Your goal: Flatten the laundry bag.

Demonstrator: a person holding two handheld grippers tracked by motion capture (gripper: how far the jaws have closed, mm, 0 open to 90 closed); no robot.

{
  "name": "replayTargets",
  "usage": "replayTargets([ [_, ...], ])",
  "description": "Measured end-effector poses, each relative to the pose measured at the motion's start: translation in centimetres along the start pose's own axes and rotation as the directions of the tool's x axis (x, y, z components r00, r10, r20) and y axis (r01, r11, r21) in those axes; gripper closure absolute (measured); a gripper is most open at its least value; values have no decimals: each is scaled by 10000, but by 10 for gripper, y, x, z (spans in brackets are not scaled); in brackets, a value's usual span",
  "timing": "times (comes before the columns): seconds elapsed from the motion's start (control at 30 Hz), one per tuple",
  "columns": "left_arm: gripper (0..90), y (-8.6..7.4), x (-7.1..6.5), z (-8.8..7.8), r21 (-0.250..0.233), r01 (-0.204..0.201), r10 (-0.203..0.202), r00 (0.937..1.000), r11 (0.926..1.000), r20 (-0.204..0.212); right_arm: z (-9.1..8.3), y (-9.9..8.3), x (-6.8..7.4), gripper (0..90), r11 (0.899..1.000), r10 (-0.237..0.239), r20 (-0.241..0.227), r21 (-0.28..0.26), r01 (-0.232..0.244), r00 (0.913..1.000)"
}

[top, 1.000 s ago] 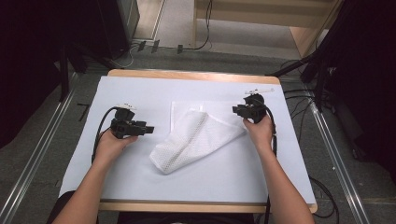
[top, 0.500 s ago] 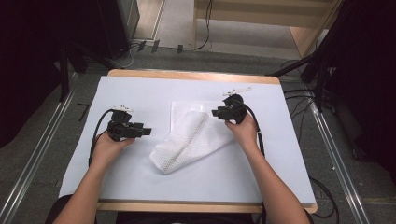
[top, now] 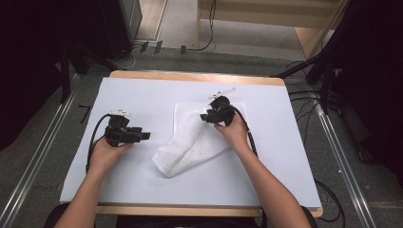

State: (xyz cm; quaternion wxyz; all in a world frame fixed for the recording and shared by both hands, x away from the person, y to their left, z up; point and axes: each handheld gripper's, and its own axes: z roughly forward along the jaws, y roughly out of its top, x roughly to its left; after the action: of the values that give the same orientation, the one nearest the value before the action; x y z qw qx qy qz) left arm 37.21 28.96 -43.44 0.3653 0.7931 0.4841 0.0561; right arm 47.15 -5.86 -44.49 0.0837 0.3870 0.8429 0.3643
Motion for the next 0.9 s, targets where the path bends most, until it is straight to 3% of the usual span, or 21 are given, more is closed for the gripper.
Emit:
replayTargets([
  [0.2,475,0,0,0,-50,33,-33,10000,10000,35,23,13,5,500,9996,153,21,220,-153,9999],
  [0.4,475,0,2,0,-43,42,-42,10000,10000,26,40,11,11,487,9998,15,285,218,-21,9996],
  [0.57,475,0,1,0,9,39,-39,10000,10000,15,40,6,14,574,9984,-565,737,-45,570,9957],
  [0.6,475,0,1,0,-1,38,-38,10000,10000,9,40,5,15,606,9986,-503,790,-91,512,9956],
  [0.73,474,0,0,2,39,1,-1,10000,10000,34,37,1,14,781,9985,-493,553,-214,506,9973],
  [0.83,474,1,-1,2,64,-14,14,10000,10000,33,37,1,12,872,9988,-415,379,-261,425,9984],
  [0.9,474,1,-1,2,72,-14,14,10000,10000,37,37,0,10,887,9995,-197,150,-249,201,9997],
])
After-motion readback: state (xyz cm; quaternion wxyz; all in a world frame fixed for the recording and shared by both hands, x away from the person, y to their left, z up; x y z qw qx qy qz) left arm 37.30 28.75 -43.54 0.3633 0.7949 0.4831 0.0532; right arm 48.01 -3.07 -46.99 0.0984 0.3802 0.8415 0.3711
